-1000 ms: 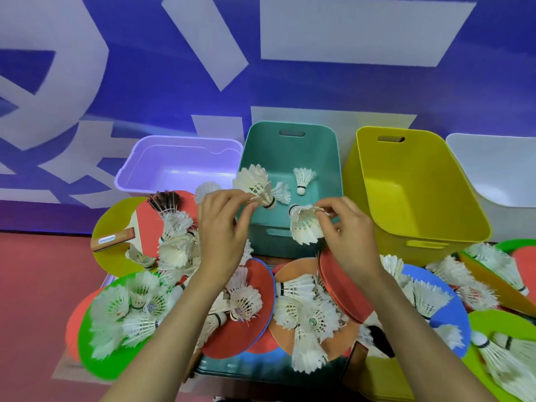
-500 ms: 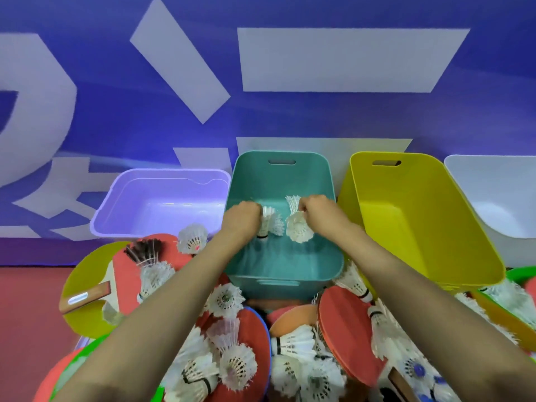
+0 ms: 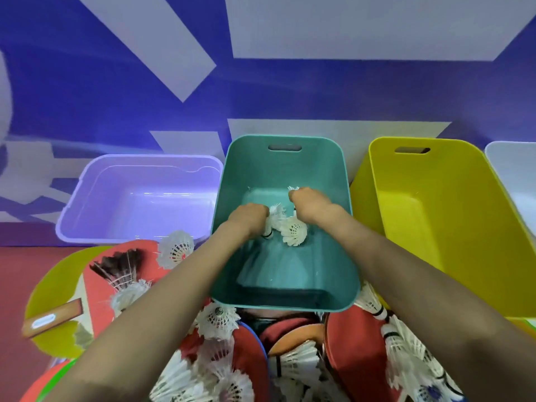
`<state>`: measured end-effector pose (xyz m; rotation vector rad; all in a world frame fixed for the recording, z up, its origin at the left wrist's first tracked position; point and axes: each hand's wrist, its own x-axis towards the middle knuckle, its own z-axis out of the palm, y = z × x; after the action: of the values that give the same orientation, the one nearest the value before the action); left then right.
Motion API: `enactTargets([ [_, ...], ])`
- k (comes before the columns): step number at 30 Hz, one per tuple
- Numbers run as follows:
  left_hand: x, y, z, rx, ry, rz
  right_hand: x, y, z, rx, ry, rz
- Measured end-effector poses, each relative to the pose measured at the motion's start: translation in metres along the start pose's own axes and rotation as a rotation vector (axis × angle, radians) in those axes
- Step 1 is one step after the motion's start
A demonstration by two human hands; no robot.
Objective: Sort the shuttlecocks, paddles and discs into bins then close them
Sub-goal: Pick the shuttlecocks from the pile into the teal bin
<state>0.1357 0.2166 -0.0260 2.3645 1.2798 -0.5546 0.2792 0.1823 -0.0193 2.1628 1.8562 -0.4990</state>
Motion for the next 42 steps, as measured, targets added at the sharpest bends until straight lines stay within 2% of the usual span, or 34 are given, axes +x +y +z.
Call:
enactTargets([
  [6,-0.038,0.001,-0.009,-0.101,0.122,0.012,-0.026,0.003,-0.008,0.059,0.076,-0.01],
  [11,-0.105,0.005,0.0,-0.228,0.429,0.063,-0.085,-0.003,-0.012,0.192,0.162,-0.069],
  [16,-0.166,-0.009,0.035,-0.528,0.807,0.144,-0.145,-0.021,0.002,0.344,0.324,-0.221],
  [20,-0.206,-0.021,0.063,-0.603,0.973,0.133,-0.187,-0.045,0.019,0.46,0.49,-0.308],
  [22,-0.219,-0.03,0.079,-0.606,0.979,0.123,-0.203,-0.059,0.03,0.477,0.556,-0.367],
  [25,-0.234,-0.043,0.108,-0.58,0.897,0.116,-0.221,-0.072,0.047,0.499,0.585,-0.443],
  [30,-0.253,-0.049,0.141,-0.484,0.696,0.082,-0.225,-0.093,0.075,0.438,0.331,-0.477],
  [35,-0.265,-0.049,0.162,-0.44,0.54,0.017,-0.206,-0.117,0.096,0.314,0.135,-0.436],
  [39,-0.269,-0.046,0.173,-0.387,0.496,0.109,-0.195,-0.132,0.103,0.172,0.05,-0.417],
  [42,-0.272,-0.047,0.177,-0.337,0.445,0.165,-0.185,-0.135,0.109,0.176,0.025,-0.407],
])
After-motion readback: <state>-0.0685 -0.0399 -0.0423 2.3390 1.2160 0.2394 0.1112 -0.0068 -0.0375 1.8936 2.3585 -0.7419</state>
